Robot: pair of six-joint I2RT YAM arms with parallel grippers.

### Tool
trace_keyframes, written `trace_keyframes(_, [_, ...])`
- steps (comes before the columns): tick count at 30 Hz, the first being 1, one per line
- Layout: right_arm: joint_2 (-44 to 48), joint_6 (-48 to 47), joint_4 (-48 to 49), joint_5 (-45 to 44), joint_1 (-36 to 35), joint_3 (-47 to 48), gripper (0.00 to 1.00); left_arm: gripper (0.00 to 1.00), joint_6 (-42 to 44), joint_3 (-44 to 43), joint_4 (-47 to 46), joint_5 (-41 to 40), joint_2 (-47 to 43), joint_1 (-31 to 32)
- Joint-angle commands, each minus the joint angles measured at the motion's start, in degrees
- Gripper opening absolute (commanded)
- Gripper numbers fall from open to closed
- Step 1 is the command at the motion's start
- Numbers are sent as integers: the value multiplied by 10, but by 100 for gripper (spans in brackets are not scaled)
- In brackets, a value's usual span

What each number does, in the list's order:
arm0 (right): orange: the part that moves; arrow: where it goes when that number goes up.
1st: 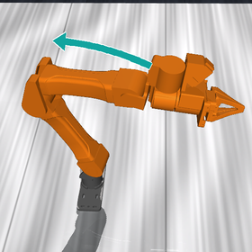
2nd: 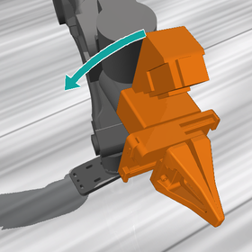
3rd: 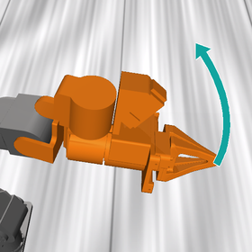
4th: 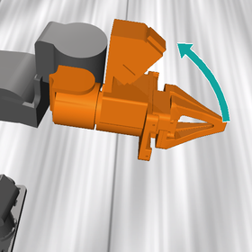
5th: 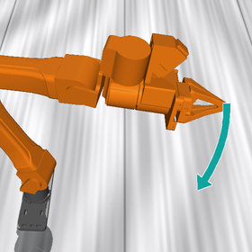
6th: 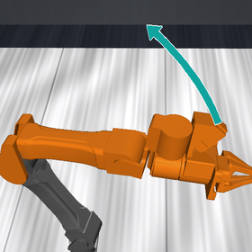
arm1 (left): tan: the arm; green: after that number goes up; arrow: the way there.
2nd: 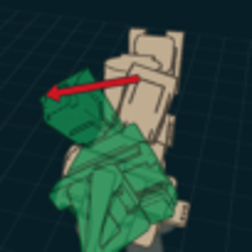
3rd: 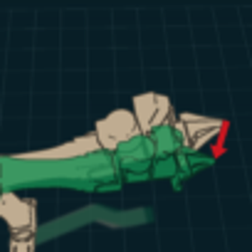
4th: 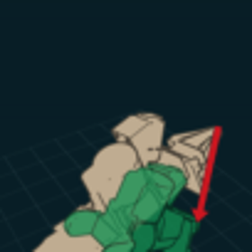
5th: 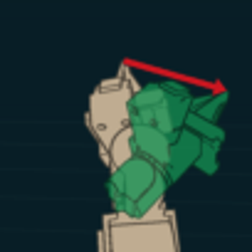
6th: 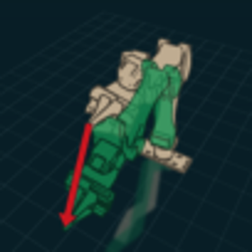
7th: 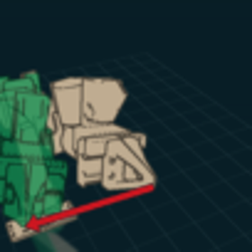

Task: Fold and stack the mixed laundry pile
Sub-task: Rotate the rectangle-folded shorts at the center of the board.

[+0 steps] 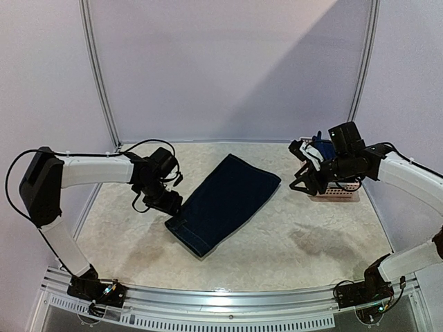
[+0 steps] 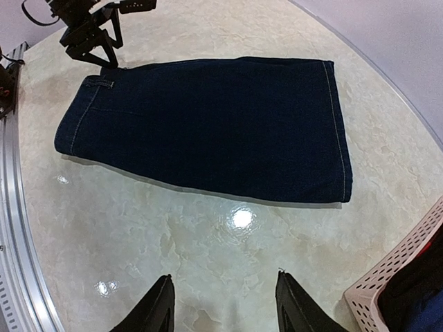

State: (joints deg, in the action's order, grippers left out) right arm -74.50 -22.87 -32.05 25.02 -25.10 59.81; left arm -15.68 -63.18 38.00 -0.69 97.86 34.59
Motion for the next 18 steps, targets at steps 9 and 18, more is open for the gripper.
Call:
trace_keyframes(9, [-13, -31, -18, 44, 3, -5, 50, 71, -118, 113, -182, 226, 0, -29])
trace_keyframes(18, [-32, -37, -25, 46, 2, 0, 50, 66, -215, 165, -240, 187, -53, 119])
